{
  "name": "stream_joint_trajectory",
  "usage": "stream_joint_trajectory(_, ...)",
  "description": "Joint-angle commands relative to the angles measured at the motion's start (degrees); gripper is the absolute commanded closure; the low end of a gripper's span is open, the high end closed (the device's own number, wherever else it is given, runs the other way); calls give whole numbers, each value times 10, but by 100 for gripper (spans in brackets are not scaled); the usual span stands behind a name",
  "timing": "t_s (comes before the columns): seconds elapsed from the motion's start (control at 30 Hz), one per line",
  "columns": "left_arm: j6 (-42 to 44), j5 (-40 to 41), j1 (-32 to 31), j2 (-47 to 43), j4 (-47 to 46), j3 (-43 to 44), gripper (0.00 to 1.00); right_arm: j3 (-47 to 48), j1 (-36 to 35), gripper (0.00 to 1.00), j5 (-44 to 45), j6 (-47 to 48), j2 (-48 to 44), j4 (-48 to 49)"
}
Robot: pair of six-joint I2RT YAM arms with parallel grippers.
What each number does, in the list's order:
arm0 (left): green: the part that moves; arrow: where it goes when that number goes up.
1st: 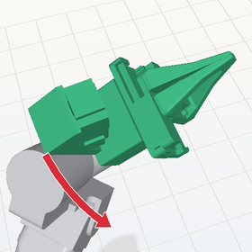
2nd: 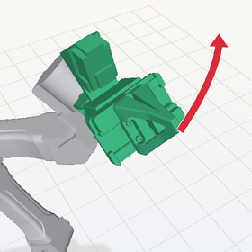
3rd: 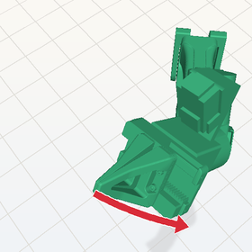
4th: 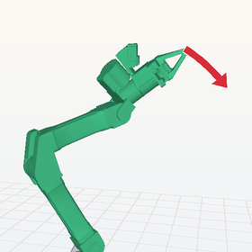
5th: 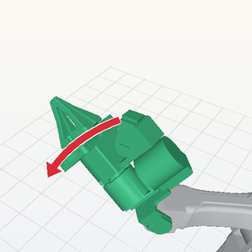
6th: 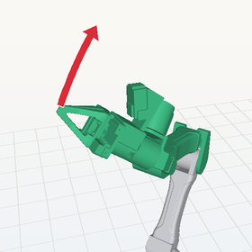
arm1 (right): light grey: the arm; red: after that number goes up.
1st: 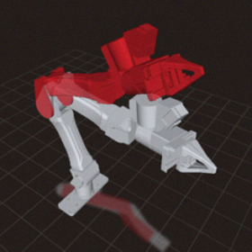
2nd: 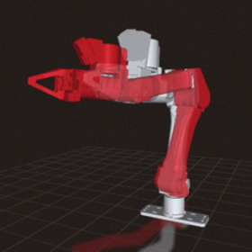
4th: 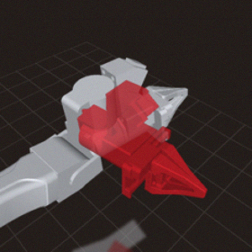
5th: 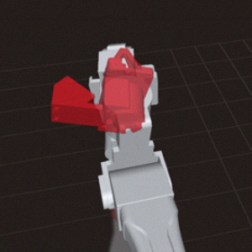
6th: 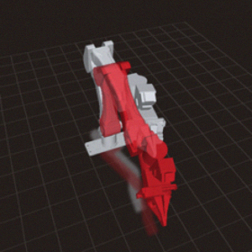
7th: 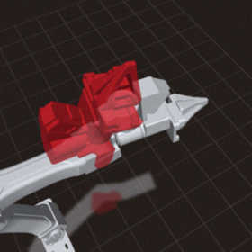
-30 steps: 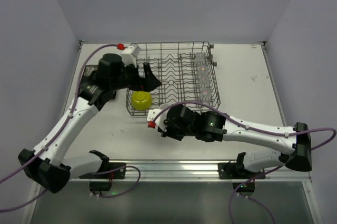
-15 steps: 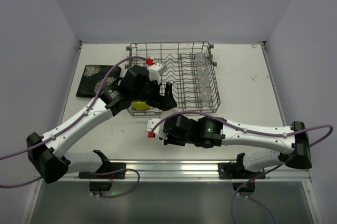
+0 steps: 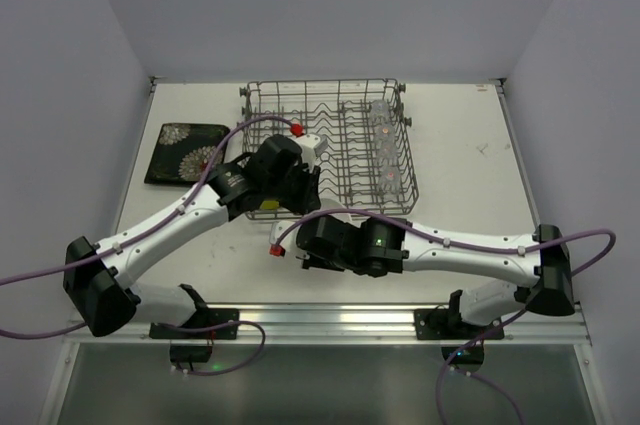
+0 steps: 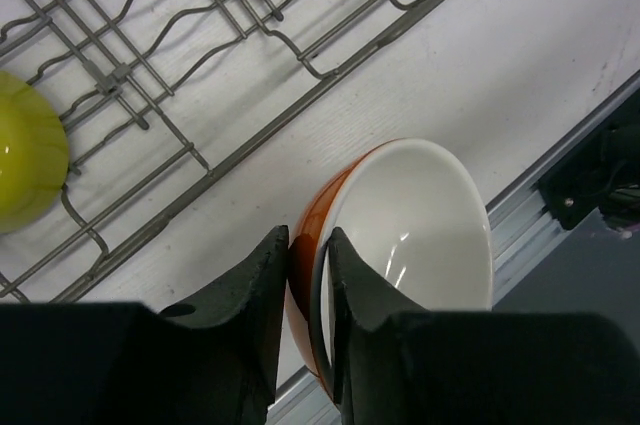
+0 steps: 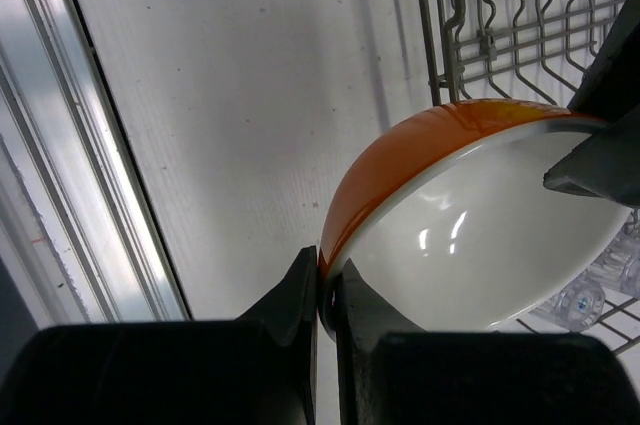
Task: Unload the mixed dishes from the dish rack
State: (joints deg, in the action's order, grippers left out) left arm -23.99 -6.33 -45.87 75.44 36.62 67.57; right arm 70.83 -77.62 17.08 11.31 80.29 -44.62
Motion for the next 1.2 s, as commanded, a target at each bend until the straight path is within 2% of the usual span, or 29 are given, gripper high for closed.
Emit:
stream_joint_trajectory(0.0, 18, 45, -8, 8, 18, 1, 79, 34, -1, 100, 37, 5, 8, -13)
stream_joint_trajectory(0.1, 18, 59, -8, 10, 21, -2, 94, 45, -1, 100, 38, 6, 18, -17)
stream_joint_trajectory(0.17, 18, 61, -8, 12, 21, -4, 100, 51, 0, 100, 40, 6, 21, -19)
stream_joint_trajectory(0.47, 3, 116, -8, -15, -3, -15, 100, 38, -1, 100, 40, 8, 0, 7)
stream_joint_trajectory(0.5, -4, 119, -8, -20, -13, -19, 100, 36, -1, 80, 44, 8, 0, 8)
stream_joint_trajectory(0.53, -8, 132, -8, -30, -16, -21, 100, 29, -1, 65, 51, 6, -3, 16)
stream_joint_trajectory(0.6, -22, 148, -7, -40, -23, -25, 100, 23, -1, 46, 68, 3, -6, 19)
stream_joint_trajectory(0.7, -34, 166, 1, -59, -24, -31, 100, 15, 0, 26, 75, -8, -15, 20)
stream_joint_trajectory(0.77, -40, 166, 13, -73, -26, -38, 100, 11, 0, 20, 69, -16, -33, 23)
stream_joint_trajectory(1.03, -59, 157, 52, -127, -38, -85, 100, -28, 0, 16, 58, -29, -149, 42)
stream_joint_trajectory(1.13, -70, 156, 53, -158, -42, -115, 100, -58, 4, 10, 95, -23, -213, 92)
stream_joint_trajectory(1.17, -74, 152, 53, -170, -45, -138, 100, -69, 6, 7, 113, -19, -227, 146)
